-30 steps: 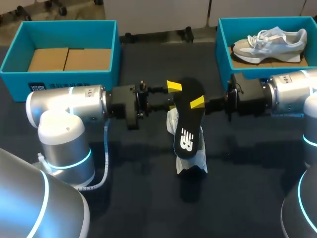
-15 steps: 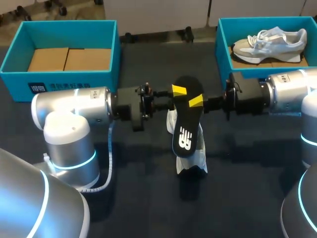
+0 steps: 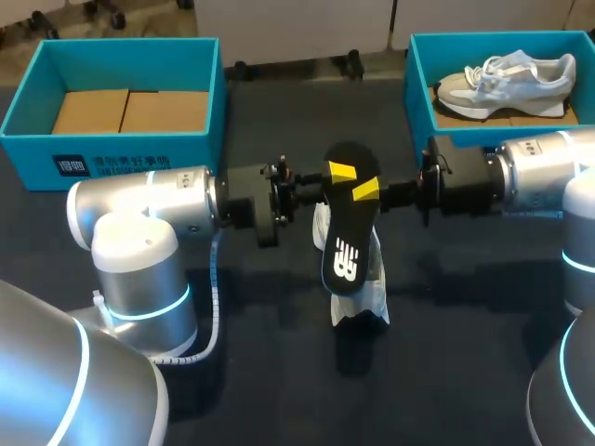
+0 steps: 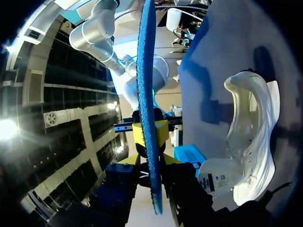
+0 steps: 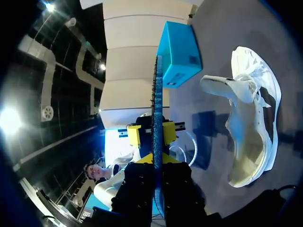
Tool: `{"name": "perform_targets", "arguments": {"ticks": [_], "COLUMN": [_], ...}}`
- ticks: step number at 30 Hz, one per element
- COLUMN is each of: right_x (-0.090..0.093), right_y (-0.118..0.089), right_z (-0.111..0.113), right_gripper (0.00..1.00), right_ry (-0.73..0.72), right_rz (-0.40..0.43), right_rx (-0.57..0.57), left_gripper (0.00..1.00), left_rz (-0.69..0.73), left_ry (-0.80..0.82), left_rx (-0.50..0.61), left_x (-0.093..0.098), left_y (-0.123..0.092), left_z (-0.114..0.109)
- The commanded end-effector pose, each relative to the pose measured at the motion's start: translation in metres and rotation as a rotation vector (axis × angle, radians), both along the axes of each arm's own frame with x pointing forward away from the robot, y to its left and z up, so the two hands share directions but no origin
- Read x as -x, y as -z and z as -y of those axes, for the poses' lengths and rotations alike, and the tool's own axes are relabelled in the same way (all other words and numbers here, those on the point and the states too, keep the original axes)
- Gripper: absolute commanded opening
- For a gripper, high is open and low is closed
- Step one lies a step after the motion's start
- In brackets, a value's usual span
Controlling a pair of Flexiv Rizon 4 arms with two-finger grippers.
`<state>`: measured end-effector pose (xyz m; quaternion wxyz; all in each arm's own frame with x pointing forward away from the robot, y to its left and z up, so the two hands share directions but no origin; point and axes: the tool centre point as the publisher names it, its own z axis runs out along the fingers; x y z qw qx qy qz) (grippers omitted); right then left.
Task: Take the shoe out of the shoebox, open the shoe tongue, remove and reinsert the insole, then place the shoe into the shoebox
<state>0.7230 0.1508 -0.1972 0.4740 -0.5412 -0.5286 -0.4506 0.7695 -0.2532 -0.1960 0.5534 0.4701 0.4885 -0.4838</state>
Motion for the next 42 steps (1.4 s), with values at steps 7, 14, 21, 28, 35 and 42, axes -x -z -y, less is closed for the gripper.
{"name": "perform_targets", "arguments": {"ticks": [7,14,21,28,35,42], "right_x": [0.0,0.003,0.016,0.022,0.025,0.026], "right_y": [0.001,0.003,0.006,0.007,0.006,-0.003], "right_z": [-0.003,0.001,0.023,0.043,0.054,0.066], "right_gripper": [0.0,0.3,1.0,1.0,1.0,1.0], "right_ry": [0.0,0.013,0.078,0.073,0.024,-0.007], "right_rz": [-0.001,0.001,0.0,0.082,0.2,0.402], "right_rx": [-0.001,0.001,0.046,0.128,0.226,0.259], "left_gripper": [0.08,0.0,0.0,0.0,0.0,0.0], "left_rz": [-0.001,-0.018,-0.035,-0.091,-0.15,-0.179], "left_ry": [-0.014,-0.016,-0.02,-0.025,-0.032,-0.023], "left_rx": [-0.002,-0.013,-0.019,-0.035,-0.058,-0.053], "left_x": [0.001,0.002,0.002,0.006,0.013,0.019], "left_y": [0.003,0.007,0.008,0.008,0.012,0.012], "left_z": [0.003,0.001,-0.003,-0.009,-0.012,-0.012]}}
